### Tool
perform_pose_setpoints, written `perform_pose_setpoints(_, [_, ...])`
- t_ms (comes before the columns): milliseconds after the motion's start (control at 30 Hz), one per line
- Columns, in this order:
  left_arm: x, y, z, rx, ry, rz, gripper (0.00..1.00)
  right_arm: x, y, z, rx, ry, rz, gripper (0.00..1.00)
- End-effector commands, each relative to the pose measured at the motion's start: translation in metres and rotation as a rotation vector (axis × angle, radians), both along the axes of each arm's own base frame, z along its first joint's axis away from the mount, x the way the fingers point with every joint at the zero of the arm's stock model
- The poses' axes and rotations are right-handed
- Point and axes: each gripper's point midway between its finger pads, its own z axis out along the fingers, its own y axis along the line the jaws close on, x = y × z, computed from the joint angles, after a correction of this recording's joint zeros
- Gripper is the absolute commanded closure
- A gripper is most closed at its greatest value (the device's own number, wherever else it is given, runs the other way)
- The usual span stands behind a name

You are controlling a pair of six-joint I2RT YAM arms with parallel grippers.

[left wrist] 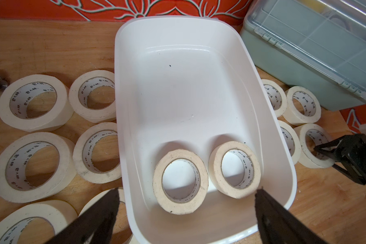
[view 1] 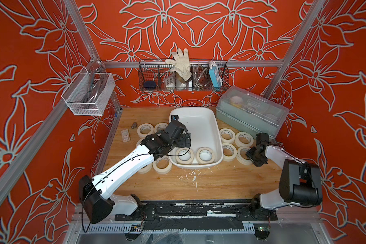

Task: Take out the art tape in the storage box
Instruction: Place the art tape at the center of the board.

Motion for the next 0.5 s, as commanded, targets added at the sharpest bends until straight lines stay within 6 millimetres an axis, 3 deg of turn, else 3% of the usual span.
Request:
perform_pose_setpoints(0, [0.000, 0.006, 0.006, -0.003, -0.021, 0.017, 0.02, -0.001, -0.005, 0.015, -0.024, -0.030, -0.014, 0.38])
perform_pose_setpoints(267, [0.005, -0.008, -0.013, 0.011, 0.042, -0.033, 0.03, 0.001, 0.001, 0.068, -0.043, -0.174, 0.076, 0.36])
perform_pose_setpoints(467, [0.011, -0.027, -0.038, 0.026, 0.132, -0.116, 0.05, 0.010, 0.028, 0.109, -0.010, -0.296, 0.214, 0.31])
